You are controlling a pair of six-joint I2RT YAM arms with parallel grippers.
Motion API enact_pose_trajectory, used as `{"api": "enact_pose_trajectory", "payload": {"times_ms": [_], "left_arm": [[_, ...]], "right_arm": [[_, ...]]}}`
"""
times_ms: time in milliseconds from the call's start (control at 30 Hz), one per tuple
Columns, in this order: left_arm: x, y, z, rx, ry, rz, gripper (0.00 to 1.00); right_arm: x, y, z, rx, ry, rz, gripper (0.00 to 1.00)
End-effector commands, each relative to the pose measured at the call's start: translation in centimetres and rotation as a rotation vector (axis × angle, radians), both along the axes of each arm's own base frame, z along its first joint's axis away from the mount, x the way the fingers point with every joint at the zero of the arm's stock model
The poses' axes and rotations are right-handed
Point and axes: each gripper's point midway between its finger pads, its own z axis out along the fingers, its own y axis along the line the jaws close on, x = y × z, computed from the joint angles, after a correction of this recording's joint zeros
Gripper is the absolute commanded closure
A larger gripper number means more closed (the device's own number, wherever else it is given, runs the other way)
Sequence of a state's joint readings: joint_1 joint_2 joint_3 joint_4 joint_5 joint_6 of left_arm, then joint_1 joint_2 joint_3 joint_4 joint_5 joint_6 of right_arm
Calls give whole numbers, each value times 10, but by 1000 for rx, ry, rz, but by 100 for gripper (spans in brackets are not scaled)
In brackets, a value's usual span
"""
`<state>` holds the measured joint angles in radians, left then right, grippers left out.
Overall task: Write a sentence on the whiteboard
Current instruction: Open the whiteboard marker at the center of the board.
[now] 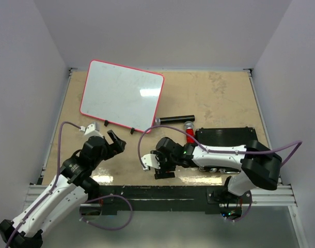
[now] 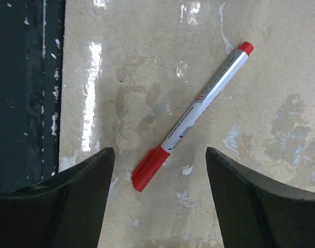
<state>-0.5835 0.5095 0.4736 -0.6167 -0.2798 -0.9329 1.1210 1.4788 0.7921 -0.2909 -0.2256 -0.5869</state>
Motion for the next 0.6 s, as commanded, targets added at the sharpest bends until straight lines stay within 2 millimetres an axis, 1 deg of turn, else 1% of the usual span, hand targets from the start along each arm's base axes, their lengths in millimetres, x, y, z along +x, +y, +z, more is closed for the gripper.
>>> {"api": "enact_pose_trajectory", "payload": {"times_ms": [0, 167, 200, 300, 400, 500, 567], "left_arm": [[6, 1, 23, -38, -61, 31, 0], [5, -6, 24, -56, -75, -13, 1], [5, -9, 26, -64, -85, -27, 1], [5, -13, 27, -76, -96, -53, 2], [4, -18, 26, -90, -101, -73, 3], [4, -23, 26, -109, -106, -94, 4], [3, -26, 22, -119, -103, -107, 5]], "right_arm": [[12, 3, -3, -13, -38, -51, 28], [11, -4, -12, -54, -15, -58, 38], [11, -6, -14, -61, -9, -61, 42], [14, -10, -17, -75, 2, -76, 49], [17, -15, -19, -82, 15, -94, 53], [19, -18, -22, -87, 34, -111, 55], [25, -21, -24, -94, 34, -134, 55]]}}
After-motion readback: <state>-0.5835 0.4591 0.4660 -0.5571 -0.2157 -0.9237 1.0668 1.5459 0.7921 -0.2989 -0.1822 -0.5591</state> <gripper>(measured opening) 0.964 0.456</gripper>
